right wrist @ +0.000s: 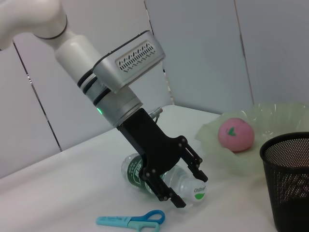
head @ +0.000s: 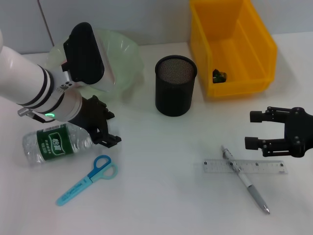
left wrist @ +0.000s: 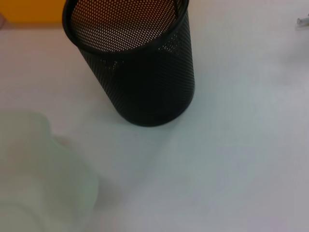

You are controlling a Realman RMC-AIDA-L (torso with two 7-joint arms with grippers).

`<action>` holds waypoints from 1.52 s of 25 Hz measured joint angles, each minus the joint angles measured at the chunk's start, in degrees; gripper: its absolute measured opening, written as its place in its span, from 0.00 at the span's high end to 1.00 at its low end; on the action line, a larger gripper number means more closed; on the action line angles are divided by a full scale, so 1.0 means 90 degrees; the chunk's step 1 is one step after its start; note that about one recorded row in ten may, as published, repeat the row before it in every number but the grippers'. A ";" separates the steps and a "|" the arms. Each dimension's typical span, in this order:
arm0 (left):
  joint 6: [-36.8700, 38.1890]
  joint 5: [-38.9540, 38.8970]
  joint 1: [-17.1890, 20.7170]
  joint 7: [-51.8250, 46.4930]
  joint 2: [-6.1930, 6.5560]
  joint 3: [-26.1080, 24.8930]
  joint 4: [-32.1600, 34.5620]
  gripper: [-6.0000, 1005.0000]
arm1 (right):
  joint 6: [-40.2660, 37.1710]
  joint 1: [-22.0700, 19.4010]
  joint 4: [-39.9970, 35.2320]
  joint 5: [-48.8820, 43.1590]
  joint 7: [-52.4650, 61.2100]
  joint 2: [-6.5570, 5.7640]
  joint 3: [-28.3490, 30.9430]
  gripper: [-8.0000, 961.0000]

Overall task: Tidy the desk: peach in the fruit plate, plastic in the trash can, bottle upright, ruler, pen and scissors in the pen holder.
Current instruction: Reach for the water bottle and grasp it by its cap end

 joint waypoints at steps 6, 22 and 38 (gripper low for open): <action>-0.0030 -0.0026 -0.0010 0.0118 0.0000 -0.0009 -0.0014 0.36 | 0.0000 0.0003 0.0000 0.0000 0.0000 0.0000 0.0000 0.13; -0.0187 -0.0097 -0.0013 0.0156 0.0000 0.0037 -0.0140 0.47 | 0.0010 0.0011 0.0000 0.0000 0.0000 0.0009 0.0000 0.13; -0.0722 -0.0121 0.0033 0.0182 -0.0010 0.0609 -0.0256 0.53 | 0.0009 0.0019 -0.0002 0.0001 0.0046 0.0010 0.0005 0.13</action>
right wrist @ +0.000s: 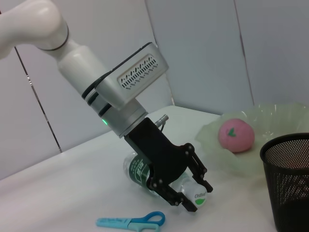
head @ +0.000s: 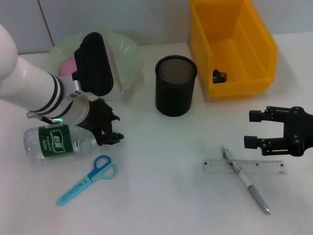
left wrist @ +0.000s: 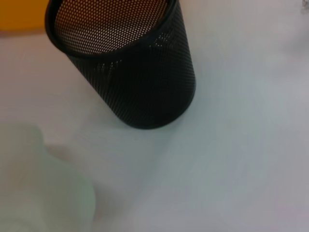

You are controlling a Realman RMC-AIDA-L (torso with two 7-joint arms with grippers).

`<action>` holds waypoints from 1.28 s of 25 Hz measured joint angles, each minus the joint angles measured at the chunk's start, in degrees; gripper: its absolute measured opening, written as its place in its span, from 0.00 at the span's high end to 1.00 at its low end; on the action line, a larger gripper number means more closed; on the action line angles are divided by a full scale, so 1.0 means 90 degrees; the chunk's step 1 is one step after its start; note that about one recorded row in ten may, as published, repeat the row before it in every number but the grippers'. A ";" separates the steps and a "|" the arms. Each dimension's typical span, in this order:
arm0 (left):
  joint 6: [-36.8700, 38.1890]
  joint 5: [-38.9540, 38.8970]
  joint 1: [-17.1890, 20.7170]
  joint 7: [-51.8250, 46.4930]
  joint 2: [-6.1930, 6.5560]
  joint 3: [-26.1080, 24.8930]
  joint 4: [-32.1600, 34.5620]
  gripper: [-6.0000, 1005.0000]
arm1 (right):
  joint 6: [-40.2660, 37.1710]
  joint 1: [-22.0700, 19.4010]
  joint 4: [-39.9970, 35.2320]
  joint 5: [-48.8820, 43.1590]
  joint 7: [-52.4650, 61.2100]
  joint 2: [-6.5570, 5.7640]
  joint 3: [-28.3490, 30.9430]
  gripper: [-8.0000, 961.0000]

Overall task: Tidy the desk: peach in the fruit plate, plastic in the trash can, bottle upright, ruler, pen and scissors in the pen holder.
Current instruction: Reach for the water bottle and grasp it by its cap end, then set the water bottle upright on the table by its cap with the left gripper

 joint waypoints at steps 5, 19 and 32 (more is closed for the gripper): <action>0.0148 -0.0183 0.0029 0.0051 0.0000 -0.0015 0.0189 0.56 | 0.0000 0.0038 -0.0001 0.0000 0.0036 0.0000 0.0005 0.13; 0.0432 -0.0544 0.0423 -0.0031 0.0050 -0.0100 0.1135 0.56 | 0.0000 0.0048 -0.0002 0.0000 0.0041 0.0000 0.0044 0.13; 0.0408 -0.0665 0.0687 -0.0121 0.0051 -0.0211 0.1599 0.56 | -0.0020 0.0068 -0.0033 0.0039 0.0041 0.0000 0.0017 0.13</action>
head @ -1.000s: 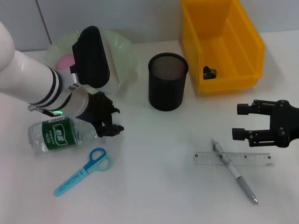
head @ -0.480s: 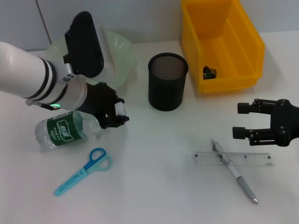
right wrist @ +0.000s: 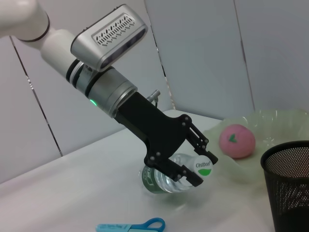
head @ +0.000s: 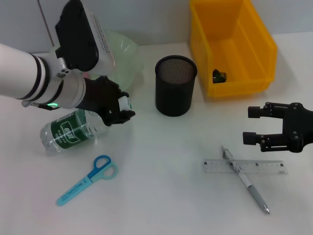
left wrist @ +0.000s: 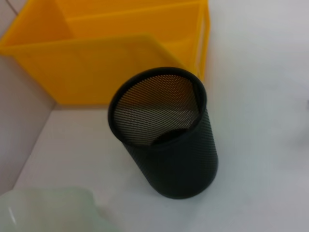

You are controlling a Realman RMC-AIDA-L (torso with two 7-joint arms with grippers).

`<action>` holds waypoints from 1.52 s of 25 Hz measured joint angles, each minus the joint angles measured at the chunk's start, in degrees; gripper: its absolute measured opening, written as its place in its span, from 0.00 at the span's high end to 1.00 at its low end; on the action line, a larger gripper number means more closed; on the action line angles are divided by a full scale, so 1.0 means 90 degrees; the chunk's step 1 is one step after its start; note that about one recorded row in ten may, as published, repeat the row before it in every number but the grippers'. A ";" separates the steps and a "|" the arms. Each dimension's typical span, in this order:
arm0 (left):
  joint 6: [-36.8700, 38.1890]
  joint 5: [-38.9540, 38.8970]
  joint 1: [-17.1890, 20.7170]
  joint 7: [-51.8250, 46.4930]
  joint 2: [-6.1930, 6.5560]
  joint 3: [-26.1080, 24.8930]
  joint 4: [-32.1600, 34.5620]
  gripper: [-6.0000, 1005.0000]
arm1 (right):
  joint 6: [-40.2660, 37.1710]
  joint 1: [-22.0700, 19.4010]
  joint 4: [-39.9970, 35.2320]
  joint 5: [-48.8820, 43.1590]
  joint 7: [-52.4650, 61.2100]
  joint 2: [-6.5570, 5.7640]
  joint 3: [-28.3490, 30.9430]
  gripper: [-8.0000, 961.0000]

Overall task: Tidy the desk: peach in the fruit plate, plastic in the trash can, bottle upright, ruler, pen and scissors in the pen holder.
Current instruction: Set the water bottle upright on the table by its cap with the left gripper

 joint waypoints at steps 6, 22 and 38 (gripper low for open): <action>0.0013 -0.0116 0.0221 -0.0078 0.0000 -0.0125 0.0330 0.56 | -0.0026 0.0019 -0.0007 0.0010 0.0000 0.0000 0.0009 0.13; 0.0014 -0.0538 0.0735 -0.0162 -0.0002 -0.0340 0.1105 0.56 | -0.0044 0.0065 -0.0017 0.0010 0.0000 0.0000 0.0018 0.13; 0.0019 -0.1079 0.0986 -0.0066 0.0017 -0.0671 0.1262 0.57 | -0.0068 0.0083 -0.0023 0.0009 0.0012 0.0000 0.0027 0.13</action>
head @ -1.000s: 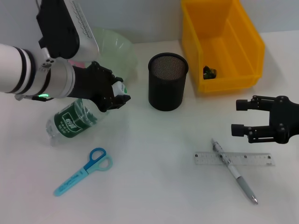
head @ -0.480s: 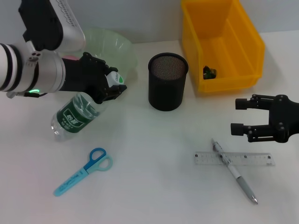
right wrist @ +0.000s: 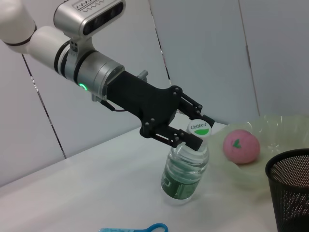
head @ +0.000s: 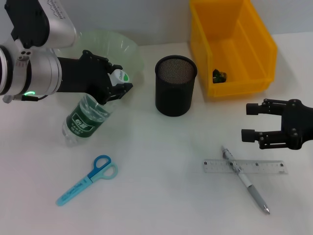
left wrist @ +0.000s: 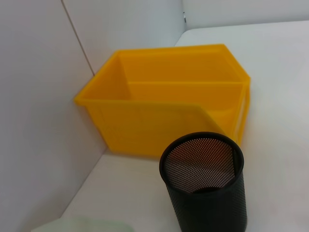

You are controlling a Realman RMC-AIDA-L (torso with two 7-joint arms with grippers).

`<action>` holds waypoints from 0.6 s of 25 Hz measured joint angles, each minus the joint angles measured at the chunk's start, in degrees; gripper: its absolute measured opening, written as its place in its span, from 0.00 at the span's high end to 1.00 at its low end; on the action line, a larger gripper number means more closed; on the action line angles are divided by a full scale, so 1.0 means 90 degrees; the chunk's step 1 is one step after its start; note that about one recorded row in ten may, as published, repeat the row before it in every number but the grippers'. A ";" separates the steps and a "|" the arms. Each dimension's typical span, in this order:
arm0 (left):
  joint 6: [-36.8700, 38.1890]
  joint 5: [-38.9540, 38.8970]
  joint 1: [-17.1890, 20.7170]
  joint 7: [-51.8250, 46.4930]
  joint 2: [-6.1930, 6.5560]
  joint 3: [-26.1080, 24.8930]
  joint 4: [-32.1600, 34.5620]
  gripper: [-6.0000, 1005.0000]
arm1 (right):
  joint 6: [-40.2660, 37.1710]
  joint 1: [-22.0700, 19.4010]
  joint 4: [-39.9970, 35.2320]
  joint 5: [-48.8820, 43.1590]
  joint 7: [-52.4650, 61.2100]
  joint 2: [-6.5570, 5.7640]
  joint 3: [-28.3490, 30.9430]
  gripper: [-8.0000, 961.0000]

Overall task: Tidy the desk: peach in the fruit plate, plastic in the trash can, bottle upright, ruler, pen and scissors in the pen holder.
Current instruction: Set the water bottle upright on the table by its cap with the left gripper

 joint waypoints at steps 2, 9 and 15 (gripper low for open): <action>-0.0017 -0.0023 0.0011 0.0001 0.0000 -0.0003 0.0002 0.57 | 0.0000 0.0001 -0.0003 0.0000 0.0026 0.0000 0.0000 0.13; -0.0061 -0.0080 0.0073 0.0004 0.0000 -0.0100 0.0025 0.56 | 0.0000 0.0010 -0.0020 0.0000 0.0055 0.0000 -0.0010 0.13; -0.0073 -0.0327 0.0170 0.0099 0.0003 -0.0199 0.0063 0.55 | 0.0000 0.0015 -0.0020 0.0000 0.0057 0.0000 -0.0019 0.13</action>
